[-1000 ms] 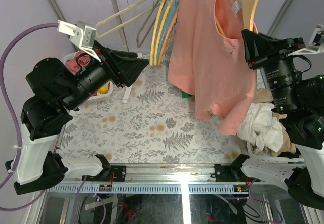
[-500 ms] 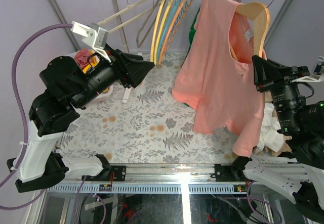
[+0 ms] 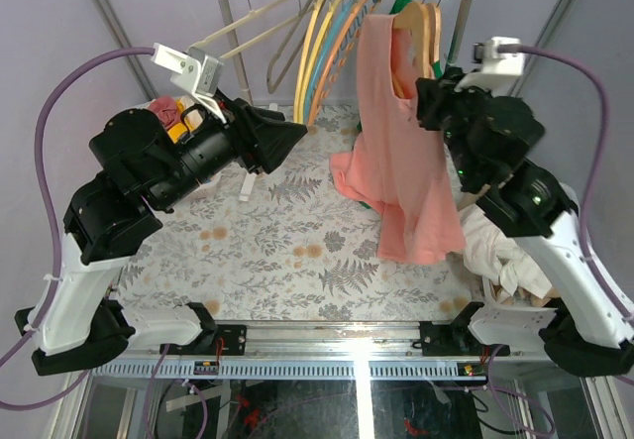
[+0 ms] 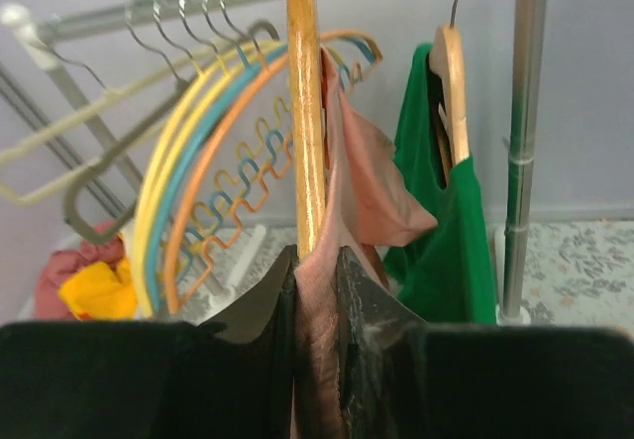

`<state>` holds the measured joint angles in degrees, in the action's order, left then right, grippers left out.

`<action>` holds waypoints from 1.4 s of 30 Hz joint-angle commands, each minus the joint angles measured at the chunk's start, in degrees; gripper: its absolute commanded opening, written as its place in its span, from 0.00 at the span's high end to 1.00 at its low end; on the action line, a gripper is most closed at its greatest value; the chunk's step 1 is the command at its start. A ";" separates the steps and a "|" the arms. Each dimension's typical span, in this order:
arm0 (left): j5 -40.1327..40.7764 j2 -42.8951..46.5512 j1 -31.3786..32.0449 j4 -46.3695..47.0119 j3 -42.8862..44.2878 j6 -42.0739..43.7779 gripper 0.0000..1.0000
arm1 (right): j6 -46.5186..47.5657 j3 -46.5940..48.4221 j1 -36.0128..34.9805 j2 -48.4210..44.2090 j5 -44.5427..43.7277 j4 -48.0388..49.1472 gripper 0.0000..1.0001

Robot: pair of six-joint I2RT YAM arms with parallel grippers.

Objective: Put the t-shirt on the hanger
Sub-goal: Place the hanger at the clothesline.

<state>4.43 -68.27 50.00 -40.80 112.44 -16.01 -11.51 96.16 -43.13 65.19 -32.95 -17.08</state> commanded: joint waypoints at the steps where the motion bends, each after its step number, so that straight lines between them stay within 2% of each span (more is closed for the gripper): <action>1: 0.11 1.06 -0.25 1.36 -0.21 0.26 0.50 | -2.05 5.06 -0.23 2.98 -4.97 1.73 1.00; 9: 0.71 2.11 -0.26 1.82 -1.88 0.41 0.50 | 4.32 9.79 0.14 10.03 -6.34 6.40 1.00; 15: 0.61 2.77 -0.20 2.69 -4.09 0.11 0.50 | 5.05 21.13 4.07 18.41 0.17 4.26 1.00; 19: 0.25 3.18 -0.30 3.44 -5.25 -0.31 0.50 | 4.07 24.09 6.39 22.10 3.61 3.02 1.00; 34: -2.26 2.69 -0.25 5.35 -9.58 -1.72 0.50 | -2.61 13.28 18.72 22.78 24.89 9.74 1.00; 42: -2.25 2.41 -0.25 6.35 -11.51 -1.90 0.50 | -4.59 5.62 20.68 19.14 25.26 11.21 1.00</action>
<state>2.74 -65.93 50.00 -38.96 102.32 -17.30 -13.80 104.79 -23.57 89.41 -9.02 -14.17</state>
